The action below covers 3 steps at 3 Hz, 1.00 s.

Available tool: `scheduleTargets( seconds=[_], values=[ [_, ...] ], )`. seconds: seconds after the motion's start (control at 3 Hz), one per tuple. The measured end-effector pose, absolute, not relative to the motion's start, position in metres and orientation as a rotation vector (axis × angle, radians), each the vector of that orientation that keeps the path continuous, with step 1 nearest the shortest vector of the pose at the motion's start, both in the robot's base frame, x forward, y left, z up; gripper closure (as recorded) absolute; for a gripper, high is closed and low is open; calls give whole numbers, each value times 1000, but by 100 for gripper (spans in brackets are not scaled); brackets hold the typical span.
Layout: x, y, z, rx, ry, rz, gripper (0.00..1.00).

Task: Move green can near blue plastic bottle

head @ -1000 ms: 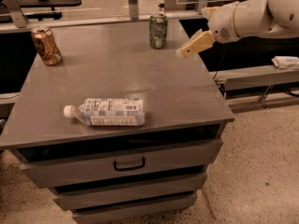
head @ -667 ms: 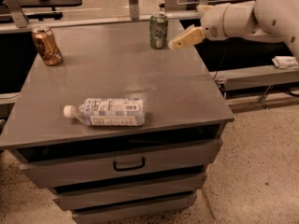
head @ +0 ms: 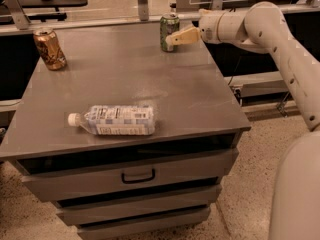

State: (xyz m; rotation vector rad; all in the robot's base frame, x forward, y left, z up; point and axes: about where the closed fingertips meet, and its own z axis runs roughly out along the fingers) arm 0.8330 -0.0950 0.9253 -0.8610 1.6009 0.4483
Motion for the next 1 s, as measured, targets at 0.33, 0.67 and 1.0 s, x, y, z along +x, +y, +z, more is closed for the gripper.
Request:
scheduleTargets(
  seconds=[0.33,0.67,1.0],
  values=[
    [853,-80,921,-829,1586,488,0],
    [865,-64,917,-833,1579,509,0],
    [872,-57,906,-826,1591,522,18]
  ],
)
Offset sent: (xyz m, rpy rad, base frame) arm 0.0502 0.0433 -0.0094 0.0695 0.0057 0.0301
